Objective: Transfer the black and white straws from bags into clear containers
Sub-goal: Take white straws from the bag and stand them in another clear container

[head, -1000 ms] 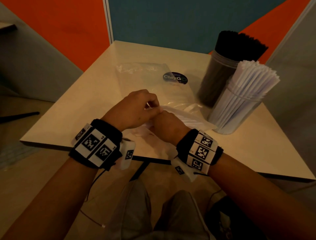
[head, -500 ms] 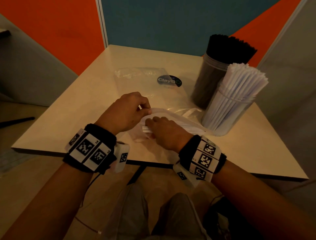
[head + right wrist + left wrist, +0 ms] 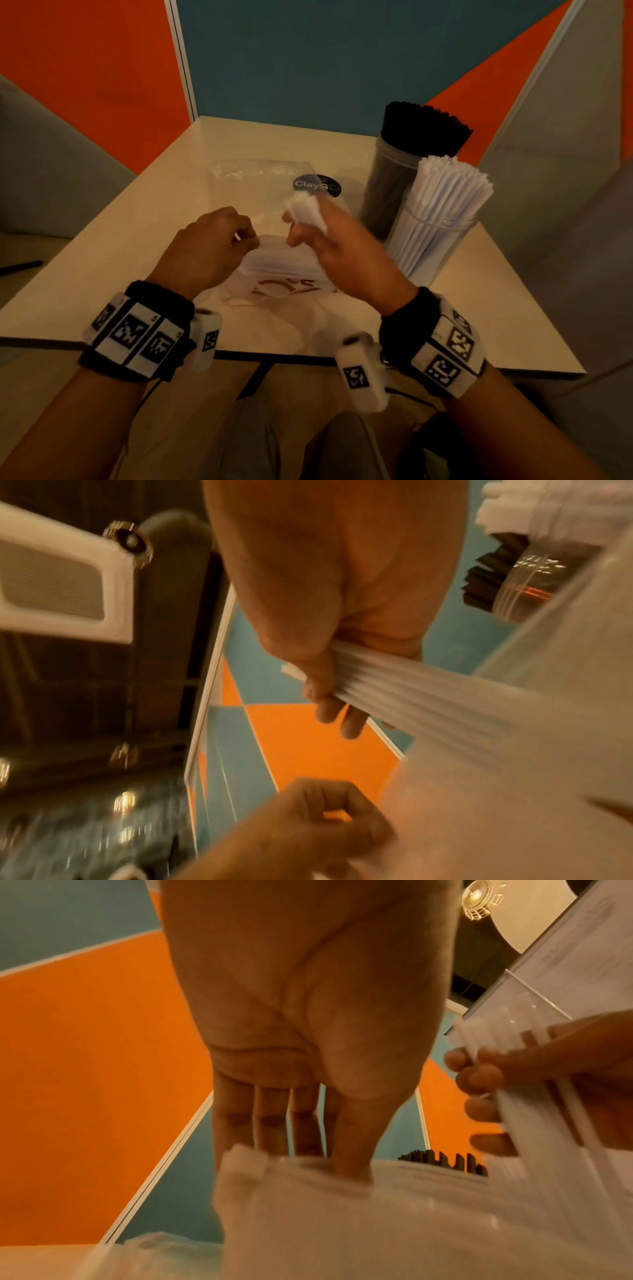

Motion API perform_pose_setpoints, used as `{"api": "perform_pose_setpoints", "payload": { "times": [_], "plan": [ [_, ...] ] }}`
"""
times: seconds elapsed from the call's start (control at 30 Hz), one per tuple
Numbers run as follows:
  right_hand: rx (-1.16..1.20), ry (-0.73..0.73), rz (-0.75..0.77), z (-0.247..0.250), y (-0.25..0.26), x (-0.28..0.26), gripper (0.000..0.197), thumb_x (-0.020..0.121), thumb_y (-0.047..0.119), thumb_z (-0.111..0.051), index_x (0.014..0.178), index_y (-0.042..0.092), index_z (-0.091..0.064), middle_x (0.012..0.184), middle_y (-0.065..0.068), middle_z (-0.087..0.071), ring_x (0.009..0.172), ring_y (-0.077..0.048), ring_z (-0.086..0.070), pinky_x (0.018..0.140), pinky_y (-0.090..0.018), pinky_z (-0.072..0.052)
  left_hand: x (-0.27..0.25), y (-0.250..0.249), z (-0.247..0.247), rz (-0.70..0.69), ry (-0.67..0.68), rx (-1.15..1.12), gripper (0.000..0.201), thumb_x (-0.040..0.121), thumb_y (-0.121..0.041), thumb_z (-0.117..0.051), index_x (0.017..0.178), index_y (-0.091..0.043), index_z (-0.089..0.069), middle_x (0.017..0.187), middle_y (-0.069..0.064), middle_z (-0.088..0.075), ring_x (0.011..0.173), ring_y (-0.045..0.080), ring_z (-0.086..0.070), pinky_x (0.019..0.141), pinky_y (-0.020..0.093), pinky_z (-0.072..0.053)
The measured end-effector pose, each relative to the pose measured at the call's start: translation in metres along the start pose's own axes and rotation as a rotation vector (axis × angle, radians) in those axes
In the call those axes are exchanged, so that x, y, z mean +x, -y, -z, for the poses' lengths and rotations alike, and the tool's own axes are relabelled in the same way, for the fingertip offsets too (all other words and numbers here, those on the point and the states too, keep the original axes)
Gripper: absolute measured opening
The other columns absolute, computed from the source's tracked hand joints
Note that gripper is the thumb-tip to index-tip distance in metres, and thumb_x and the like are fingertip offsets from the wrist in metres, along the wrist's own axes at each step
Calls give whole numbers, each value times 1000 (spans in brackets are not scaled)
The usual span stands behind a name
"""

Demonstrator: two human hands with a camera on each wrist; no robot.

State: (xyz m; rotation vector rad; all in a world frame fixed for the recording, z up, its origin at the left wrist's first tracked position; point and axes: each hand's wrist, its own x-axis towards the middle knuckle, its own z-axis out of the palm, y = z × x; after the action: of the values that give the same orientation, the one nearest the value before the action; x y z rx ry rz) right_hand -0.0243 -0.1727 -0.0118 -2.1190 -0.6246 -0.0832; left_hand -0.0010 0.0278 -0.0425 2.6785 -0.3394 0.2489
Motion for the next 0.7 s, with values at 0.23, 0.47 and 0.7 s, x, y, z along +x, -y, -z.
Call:
{"api": "perform_pose_setpoints", "payload": {
  "times": [0.23, 0.47, 0.7],
  "plan": [
    [799, -423, 193, 78, 16, -17, 10, 98, 3, -42, 96, 7, -51, 79, -5, -64, 85, -24, -67, 88, -42, -53, -7, -11, 28, 124, 503, 30, 61, 63, -68, -60, 112, -32, -59, 114, -10, -52, 107, 11, -52, 89, 30, -44],
    [853, -566, 287, 168, -12, -17, 9, 99, 7, -41, 93, 7, -48, 78, -4, -59, 85, -26, -62, 86, -42, -50, 16, -64, 40, -133, 233, 10, 71, 66, -83, -44, 113, -33, -60, 117, -11, -52, 101, 11, -53, 87, 35, -46],
    [847, -645, 142, 200, -36, -10, 11, 100, 10, -42, 91, 8, -48, 72, -2, -58, 78, -22, -64, 81, -37, -55, 68, -155, -5, -525, 139, -101, 38, 94, -33, -52, 130, -21, -52, 132, -3, -52, 120, 15, -48, 100, 40, -41]
  ]
}}
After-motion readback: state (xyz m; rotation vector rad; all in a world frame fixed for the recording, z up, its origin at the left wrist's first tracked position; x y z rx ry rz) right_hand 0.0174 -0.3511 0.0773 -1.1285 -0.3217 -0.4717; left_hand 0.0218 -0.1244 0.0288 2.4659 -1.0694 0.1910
